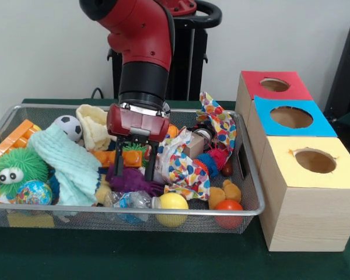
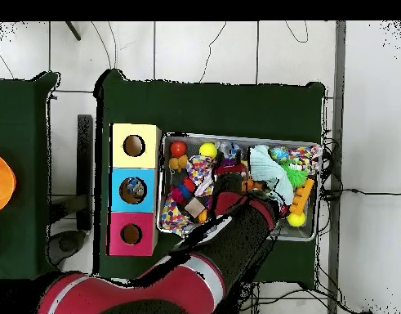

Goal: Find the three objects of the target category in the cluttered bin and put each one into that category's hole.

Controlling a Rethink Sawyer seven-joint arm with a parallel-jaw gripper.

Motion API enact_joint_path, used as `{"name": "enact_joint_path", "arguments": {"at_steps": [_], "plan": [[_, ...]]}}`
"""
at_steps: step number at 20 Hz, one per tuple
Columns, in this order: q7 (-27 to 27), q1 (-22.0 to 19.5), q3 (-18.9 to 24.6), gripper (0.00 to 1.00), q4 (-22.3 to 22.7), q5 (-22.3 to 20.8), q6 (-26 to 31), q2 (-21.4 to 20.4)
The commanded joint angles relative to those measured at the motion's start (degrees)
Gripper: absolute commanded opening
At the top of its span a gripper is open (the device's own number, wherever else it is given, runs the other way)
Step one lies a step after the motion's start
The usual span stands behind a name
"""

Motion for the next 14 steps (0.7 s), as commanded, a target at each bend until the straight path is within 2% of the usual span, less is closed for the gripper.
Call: {"name": "enact_joint_path", "arguments": {"at_steps": [1,6,7,9,10,12,14], "plan": [[-5.9,0.5,-0.4,1.00,-4.0,2.7,2.2,4.1],[-2.1,0.6,1.1,1.00,-4.7,-2.7,7.3,3.3],[-1.9,0.8,1.2,1.00,-4.4,-2.6,7.0,3.6],[-0.8,0.5,3.2,1.00,-4.0,-5.5,8.9,4.2],[-1.0,0.5,3.3,1.00,-3.6,-4.6,7.4,5.1],[0.3,-0.2,5.4,1.00,-3.7,-7.3,8.4,5.5],[0.5,-0.5,5.9,1.00,-3.7,-7.5,7.6,6.2]]}}
